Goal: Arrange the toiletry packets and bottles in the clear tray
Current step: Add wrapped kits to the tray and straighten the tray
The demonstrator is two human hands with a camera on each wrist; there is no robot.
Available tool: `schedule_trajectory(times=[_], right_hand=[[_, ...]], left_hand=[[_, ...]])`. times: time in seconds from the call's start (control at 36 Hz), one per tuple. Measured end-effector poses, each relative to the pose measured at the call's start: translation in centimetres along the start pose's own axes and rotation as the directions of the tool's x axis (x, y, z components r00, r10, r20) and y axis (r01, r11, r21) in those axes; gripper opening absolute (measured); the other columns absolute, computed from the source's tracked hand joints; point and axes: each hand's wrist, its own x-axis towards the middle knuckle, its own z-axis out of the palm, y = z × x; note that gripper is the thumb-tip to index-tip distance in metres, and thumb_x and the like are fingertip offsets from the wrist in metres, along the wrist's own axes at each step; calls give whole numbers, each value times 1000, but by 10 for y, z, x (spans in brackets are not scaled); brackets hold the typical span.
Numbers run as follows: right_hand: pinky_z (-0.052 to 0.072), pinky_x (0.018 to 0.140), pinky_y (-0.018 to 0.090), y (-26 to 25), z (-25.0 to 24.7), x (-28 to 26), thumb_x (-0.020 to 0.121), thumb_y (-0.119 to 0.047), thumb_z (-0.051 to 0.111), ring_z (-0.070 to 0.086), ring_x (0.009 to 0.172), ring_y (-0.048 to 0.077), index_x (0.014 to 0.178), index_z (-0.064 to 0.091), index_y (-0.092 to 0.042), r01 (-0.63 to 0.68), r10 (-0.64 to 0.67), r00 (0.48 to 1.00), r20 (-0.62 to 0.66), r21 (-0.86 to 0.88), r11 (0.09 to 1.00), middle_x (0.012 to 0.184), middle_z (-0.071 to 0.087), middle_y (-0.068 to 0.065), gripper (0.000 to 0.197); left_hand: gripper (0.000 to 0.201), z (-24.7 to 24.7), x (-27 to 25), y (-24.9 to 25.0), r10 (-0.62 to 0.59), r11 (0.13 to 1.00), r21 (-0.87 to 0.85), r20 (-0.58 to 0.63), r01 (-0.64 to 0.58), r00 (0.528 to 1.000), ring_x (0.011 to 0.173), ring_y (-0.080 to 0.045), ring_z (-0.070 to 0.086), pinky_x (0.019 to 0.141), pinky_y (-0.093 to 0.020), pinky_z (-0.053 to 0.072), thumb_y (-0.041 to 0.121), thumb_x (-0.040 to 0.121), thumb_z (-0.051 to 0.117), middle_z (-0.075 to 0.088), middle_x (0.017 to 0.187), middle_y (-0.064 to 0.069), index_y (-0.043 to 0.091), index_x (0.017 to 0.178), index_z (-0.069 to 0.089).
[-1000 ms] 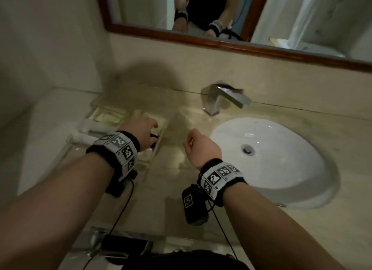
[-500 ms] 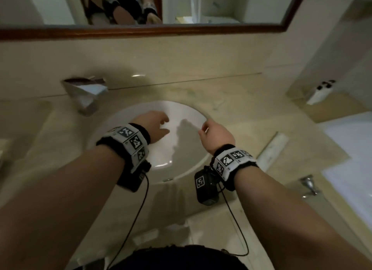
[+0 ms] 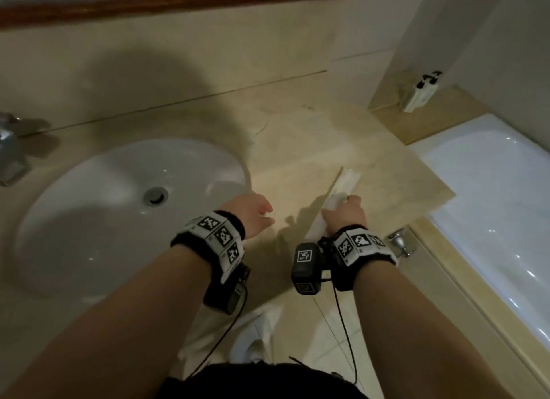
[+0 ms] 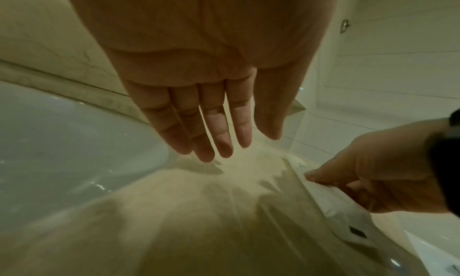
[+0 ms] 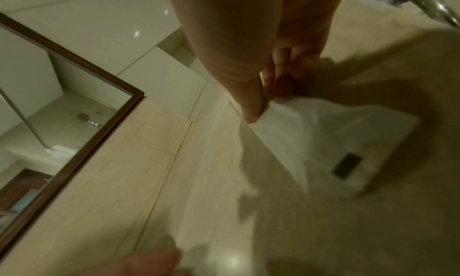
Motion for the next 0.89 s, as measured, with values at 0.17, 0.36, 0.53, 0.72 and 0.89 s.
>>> schedule_trajectory(times=[0.17,0.36,0.53,0.72,0.89], right_hand=[[48,78,31,-4,5,-6,89,-21,59,63,99,32,117,58,-1,102,-94,981,167,-38,994,111,65,17,35],[43,54,28,2,8,-11,94,-13,54,49,51,20,84,56,-7,-72,-86,934,345,421,904,61,53,8,12],[44,51,23,-8,13,-24,92,-9,56,61,60,11,93,58,-13,-55,-225,908,355,632,773,78,67,5,4],[38,54,23,-35,28,-36,89,-28,62,59,66,10,117,48,-15,75,-307,921,239,666,742,93,65,-1,35],[43,51,13,-59,37,-46,92,-19,56,55,61,7,142,25,-22,206,-346,937,52,717,665,90,56,-5,58]], left_hand=[[46,9,9,9,-30,999,-8,64,31,997,120,-19,53,106,-32,40,42,90,54,57,131,-1,18,129,52],[52,16,4,5,-38,990,-133,89,50,995,120,-19,53,102,-29,40,52,87,52,57,131,-1,21,129,54],[30,13,-7,-7,-17,954,-297,57,33,998,100,-24,62,93,-34,47,31,90,58,66,108,-7,15,115,60],[31,-15,-25,-41,-112,989,-104,-26,108,993,105,-27,58,81,-27,38,27,93,52,63,114,-11,11,118,58],[33,-38,-55,-86,-221,972,-110,-108,210,969,89,-21,57,77,-25,40,29,91,56,61,97,-3,20,122,60]])
